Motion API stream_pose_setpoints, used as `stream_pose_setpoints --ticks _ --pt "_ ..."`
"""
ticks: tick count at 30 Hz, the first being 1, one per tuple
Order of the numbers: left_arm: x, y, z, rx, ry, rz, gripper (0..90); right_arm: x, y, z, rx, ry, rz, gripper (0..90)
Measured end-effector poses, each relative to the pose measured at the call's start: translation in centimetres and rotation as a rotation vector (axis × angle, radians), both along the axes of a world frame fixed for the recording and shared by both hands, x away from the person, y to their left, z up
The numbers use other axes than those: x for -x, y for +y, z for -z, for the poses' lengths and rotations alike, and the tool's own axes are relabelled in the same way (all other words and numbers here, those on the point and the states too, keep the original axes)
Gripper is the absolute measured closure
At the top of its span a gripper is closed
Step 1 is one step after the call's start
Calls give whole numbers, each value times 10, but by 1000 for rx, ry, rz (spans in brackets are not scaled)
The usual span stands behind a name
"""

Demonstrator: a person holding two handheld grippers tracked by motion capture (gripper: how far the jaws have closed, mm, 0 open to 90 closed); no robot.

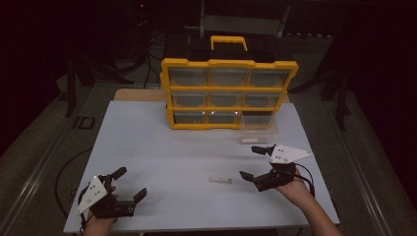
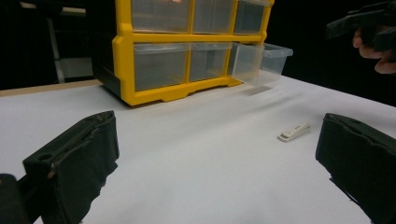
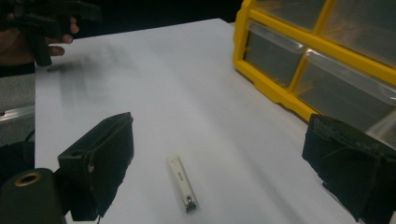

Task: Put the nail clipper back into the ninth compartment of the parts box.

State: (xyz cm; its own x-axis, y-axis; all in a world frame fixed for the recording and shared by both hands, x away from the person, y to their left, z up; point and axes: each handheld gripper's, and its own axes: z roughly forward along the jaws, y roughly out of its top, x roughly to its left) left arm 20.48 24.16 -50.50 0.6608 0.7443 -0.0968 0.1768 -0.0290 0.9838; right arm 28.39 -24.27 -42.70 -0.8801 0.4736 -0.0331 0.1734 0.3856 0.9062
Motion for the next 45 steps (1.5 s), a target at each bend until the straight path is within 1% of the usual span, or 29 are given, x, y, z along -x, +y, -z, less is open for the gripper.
stream_pose_setpoints --ticks 2,4,9,13,16,17,18,19,21,23,24,26,31,34,37,38,42,45 --pt "0 0 0 -2 1 0 5 -2 4 2 9 5 -23 92" --pt "0 -1 0 -1 1 1 5 -4 9 5 25 6 -34 92" --pt "0 -1 0 1 2 1 5 -9 18 16 59 28 -63 92" --pt "0 -1 0 2 2 3 5 -13 25 27 62 63 -82 93" --pt "0 -1 0 1 1 3 5 -16 31 36 75 86 -93 93" --pt "0 -1 0 0 1 4 5 -17 33 40 83 98 -102 107" --pt "0 -1 0 2 1 4 5 -17 34 43 88 105 -114 145" --pt "0 -1 0 1 0 4 5 -19 34 46 89 107 -125 148" --pt "0 -1 0 2 0 3 5 -21 36 51 94 126 -135 161" --pt "0 -1 0 2 0 4 5 -23 37 56 99 132 -153 230" --pt "0 -1 0 3 1 4 5 -24 37 58 102 139 -158 238" --pt "0 -1 0 3 0 3 5 -25 39 62 120 140 -172 297" --pt "0 0 0 1 1 4 5 -28 43 73 168 149 -195 377" --pt "0 -1 0 2 0 5 5 -30 45 80 195 156 -198 421" --pt "0 0 0 0 1 5 4 -31 46 83 204 165 -199 436" --pt "0 0 0 1 1 5 5 -32 46 85 214 169 -193 469" --pt "-1 0 1 0 2 4 5 -34 47 90 248 170 -200 525" --pt "-1 0 1 3 4 4 5 -33 49 92 286 158 -216 583"
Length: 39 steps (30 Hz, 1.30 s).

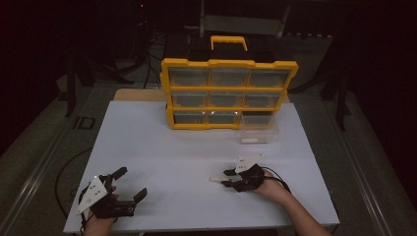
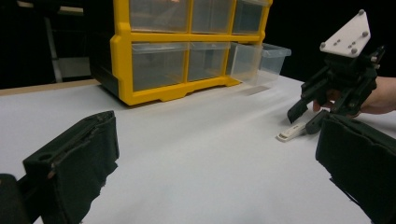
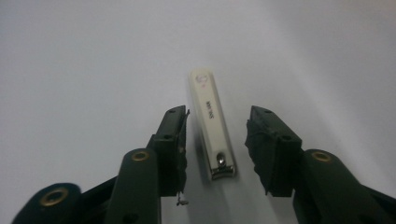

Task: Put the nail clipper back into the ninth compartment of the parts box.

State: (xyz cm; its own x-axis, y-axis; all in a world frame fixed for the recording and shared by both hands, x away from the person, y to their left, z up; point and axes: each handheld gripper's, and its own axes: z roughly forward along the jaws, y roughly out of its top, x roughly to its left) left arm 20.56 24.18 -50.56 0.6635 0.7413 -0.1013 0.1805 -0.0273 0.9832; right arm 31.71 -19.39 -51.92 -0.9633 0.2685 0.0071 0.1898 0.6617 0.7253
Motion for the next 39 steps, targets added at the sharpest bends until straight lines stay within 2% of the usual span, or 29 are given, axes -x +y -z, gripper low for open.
stream_pose_setpoints --ticks 3,7,12,15,20,25,31,39 --pt "0 0 0 -1 0 1 5 1 1 2 23 -1 -21 620" --pt "0 -1 0 -3 1 2 5 1 2 2 30 4 -30 648" --pt "0 -1 0 -9 3 2 5 1 4 0 49 5 -46 772" --pt "0 -1 0 -12 2 2 5 1 5 0 57 2 -51 777" --pt "0 -2 0 -17 0 3 5 -3 5 -3 66 37 -57 779" --pt "0 0 0 -10 3 -3 5 -5 -2 -13 28 43 -49 780" --pt "0 -1 0 -12 3 -2 5 -5 -10 -26 57 14 -57 779" --pt "0 -2 0 -13 4 -1 5 -3 -27 -48 68 -8 -69 779"
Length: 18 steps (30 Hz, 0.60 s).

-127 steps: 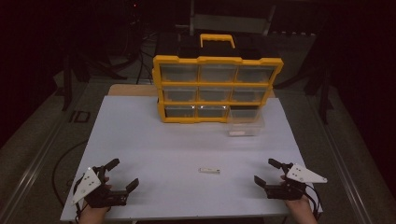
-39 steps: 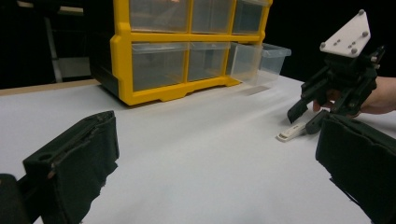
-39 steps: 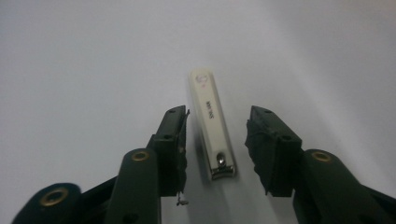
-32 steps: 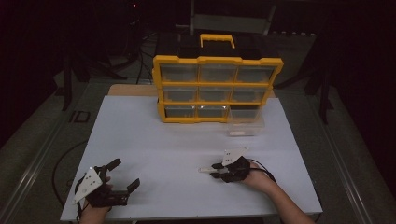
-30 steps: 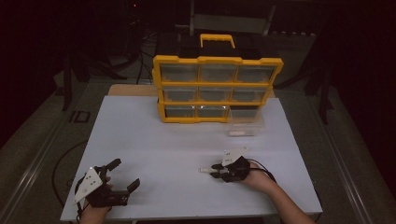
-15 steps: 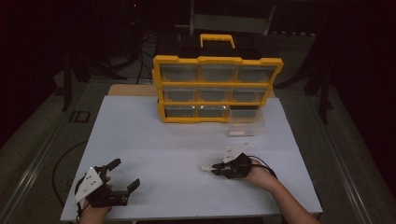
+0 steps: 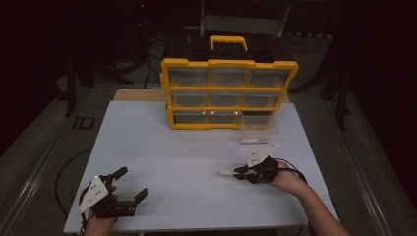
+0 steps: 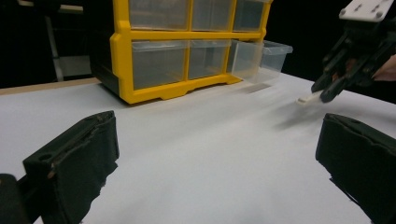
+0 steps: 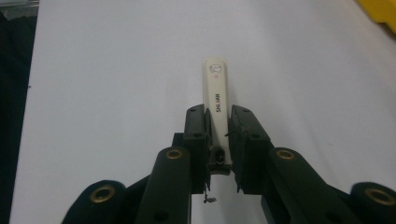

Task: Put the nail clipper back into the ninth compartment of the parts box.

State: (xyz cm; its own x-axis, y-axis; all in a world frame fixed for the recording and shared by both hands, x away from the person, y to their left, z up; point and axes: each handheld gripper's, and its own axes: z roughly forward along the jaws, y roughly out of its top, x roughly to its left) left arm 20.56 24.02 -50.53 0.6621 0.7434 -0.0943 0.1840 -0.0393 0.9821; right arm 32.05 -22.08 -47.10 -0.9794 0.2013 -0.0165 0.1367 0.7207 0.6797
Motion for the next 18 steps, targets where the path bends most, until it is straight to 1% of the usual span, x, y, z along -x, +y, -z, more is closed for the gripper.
stream_pose_setpoints --ticks 5,7,9,11,12,13,14,18 --pt "0 0 0 0 1 0 5 1 -13 -15 4 -15 -5 779" --pt "0 0 0 0 1 -1 5 0 -19 -24 -2 -18 -2 779" --pt "0 0 0 1 1 -2 5 -1 -25 -30 4 -26 -3 779" --pt "0 0 1 -1 2 -2 5 -3 -32 -38 -4 -28 2 778" --pt "0 0 1 -1 2 -2 5 -3 -32 -38 -4 -28 2 778" --pt "0 0 1 -1 2 -2 5 -3 -36 -42 -9 -34 7 778" --pt "0 0 0 0 1 -2 5 -5 -42 -49 -13 -45 15 779" --pt "0 0 0 -3 1 -3 4 -8 -52 -60 -17 -61 31 779"
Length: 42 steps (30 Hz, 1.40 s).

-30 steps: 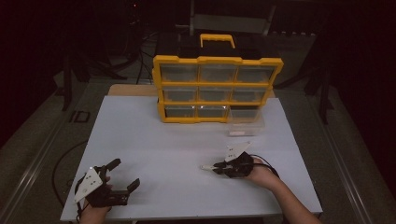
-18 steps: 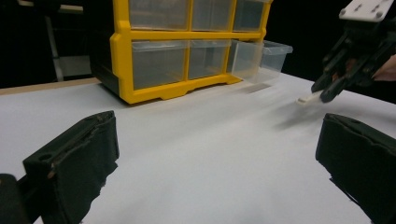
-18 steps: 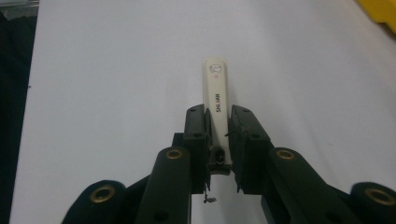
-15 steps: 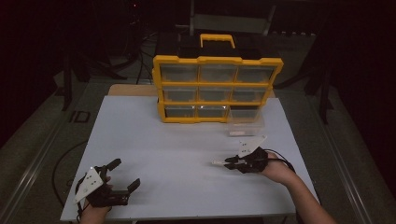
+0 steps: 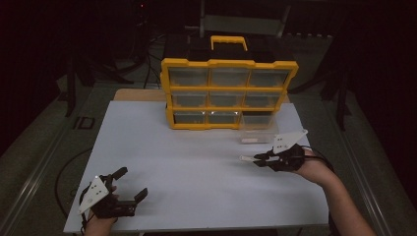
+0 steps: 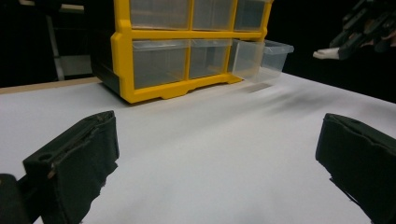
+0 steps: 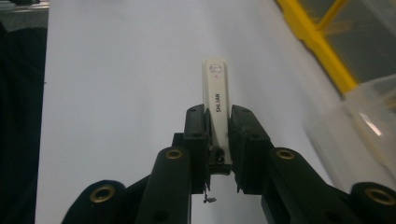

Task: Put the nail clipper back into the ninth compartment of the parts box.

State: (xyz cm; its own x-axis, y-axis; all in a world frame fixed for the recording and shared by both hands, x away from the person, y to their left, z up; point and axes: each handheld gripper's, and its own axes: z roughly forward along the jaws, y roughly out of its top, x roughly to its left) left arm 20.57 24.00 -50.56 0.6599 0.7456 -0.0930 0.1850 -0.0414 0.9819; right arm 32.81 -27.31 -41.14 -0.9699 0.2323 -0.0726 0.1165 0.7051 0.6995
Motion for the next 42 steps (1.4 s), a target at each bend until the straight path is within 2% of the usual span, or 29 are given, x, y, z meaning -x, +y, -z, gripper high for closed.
stream_pose_setpoints --ticks 3,10,26,42 --pt "0 0 0 1 0 0 5 -2 -7 -6 -16 -2 9 779" --pt "-1 -1 0 1 2 -3 5 -10 -18 -20 -17 -19 34 779" --pt "0 0 0 -5 -2 -11 5 -32 -29 -46 -17 -61 75 779" --pt "1 0 0 -1 -7 -7 5 -68 -39 -66 -25 -70 152 778"
